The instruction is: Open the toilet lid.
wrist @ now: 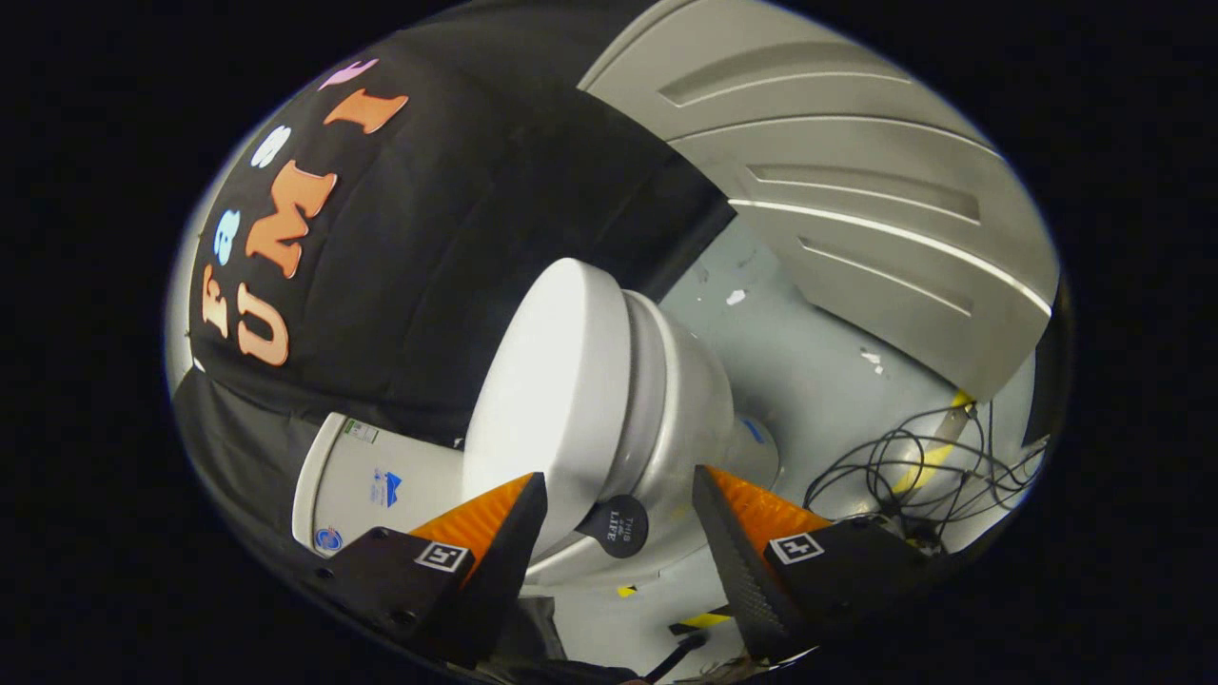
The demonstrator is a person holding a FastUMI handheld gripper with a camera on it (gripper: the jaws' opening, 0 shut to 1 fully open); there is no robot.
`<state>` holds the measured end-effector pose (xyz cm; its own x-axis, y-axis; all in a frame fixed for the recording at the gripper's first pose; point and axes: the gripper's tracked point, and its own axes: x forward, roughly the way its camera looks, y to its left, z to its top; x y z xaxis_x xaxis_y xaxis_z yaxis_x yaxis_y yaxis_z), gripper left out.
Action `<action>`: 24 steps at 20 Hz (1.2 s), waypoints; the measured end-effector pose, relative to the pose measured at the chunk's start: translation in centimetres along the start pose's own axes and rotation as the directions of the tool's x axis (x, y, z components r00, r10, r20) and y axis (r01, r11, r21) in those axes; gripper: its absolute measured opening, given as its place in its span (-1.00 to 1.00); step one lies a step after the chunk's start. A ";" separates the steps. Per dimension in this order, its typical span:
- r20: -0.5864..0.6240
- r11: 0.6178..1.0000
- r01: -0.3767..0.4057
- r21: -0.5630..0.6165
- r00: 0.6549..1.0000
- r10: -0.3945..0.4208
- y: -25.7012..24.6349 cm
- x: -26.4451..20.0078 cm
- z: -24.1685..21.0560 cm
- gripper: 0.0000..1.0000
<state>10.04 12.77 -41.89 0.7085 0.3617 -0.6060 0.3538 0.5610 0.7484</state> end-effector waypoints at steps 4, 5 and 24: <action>-0.074 0.999 -0.027 0.033 0.997 0.030 0.5 0.8 -1.9 0.97; -0.095 0.999 -0.035 0.041 0.995 0.038 0.6 1.1 -2.3 0.96; -0.156 0.991 -0.089 0.104 0.982 0.104 1.0 2.3 -3.2 0.08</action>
<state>10.07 16.55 -43.45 0.6375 0.5301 -0.5591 0.3507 0.4465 0.8232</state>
